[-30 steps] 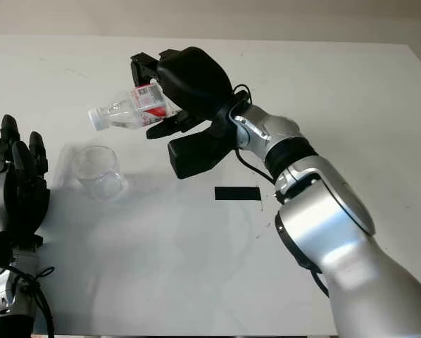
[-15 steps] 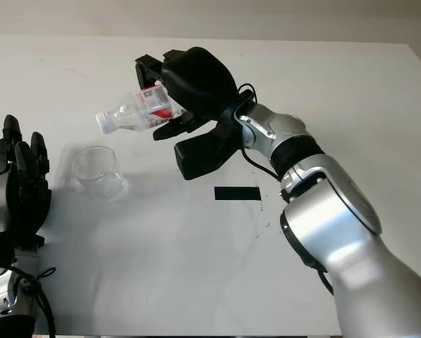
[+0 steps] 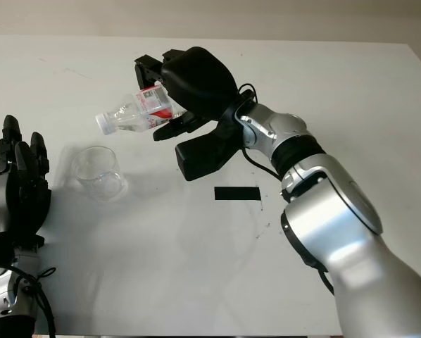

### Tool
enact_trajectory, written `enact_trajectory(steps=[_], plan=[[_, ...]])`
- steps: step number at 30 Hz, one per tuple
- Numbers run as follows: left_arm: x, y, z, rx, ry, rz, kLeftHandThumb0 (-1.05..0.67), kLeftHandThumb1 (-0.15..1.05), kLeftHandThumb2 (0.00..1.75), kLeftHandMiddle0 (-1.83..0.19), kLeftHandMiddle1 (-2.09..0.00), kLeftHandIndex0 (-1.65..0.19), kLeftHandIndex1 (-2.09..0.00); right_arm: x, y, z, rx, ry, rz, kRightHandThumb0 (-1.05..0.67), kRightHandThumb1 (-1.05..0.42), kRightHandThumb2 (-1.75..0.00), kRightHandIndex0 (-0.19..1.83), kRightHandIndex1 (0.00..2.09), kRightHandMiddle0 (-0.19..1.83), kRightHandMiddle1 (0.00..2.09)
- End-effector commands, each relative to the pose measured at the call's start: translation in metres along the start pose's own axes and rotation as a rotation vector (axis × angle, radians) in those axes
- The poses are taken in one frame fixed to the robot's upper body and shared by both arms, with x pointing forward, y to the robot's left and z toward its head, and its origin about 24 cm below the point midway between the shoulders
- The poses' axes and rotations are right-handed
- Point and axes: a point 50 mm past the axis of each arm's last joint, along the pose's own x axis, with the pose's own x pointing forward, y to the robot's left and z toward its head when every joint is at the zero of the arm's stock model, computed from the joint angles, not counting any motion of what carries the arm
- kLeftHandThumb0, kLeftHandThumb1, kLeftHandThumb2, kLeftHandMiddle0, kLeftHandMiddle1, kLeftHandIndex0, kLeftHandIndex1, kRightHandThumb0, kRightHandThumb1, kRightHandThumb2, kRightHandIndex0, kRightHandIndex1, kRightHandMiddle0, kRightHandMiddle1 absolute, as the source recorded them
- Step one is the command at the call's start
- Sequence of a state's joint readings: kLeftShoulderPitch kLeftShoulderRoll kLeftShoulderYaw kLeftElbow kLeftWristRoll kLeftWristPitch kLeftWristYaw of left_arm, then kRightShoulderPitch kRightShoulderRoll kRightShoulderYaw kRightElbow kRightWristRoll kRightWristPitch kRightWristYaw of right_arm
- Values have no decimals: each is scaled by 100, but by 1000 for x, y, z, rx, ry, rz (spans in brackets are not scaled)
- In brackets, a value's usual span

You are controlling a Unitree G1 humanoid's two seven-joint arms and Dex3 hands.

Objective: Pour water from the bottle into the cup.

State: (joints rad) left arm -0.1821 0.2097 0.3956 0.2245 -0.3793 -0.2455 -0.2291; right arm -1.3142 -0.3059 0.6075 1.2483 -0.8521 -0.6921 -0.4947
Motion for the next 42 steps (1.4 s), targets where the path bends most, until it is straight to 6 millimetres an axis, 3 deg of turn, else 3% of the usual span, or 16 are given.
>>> enact_trajectory(steps=[1, 27, 42], plan=[[-11, 2, -14, -12, 56, 25, -78, 105, 48, 15, -6, 19, -5, 9, -16, 2, -20, -32, -45, -44, -105, -32, 113, 209, 83, 209], [-13, 0, -15, -22, 50, 24, -77, 105, 49, 15, -5, 19, -4, 10, -17, 4, -60, -67, -35, -44, -105, -33, 114, 209, 83, 209], [-13, -1, -16, -27, 54, 30, -76, 105, 50, 16, -5, 19, -3, 16, -18, 20, -62, -167, -109, -46, -105, -30, 115, 209, 83, 209]])
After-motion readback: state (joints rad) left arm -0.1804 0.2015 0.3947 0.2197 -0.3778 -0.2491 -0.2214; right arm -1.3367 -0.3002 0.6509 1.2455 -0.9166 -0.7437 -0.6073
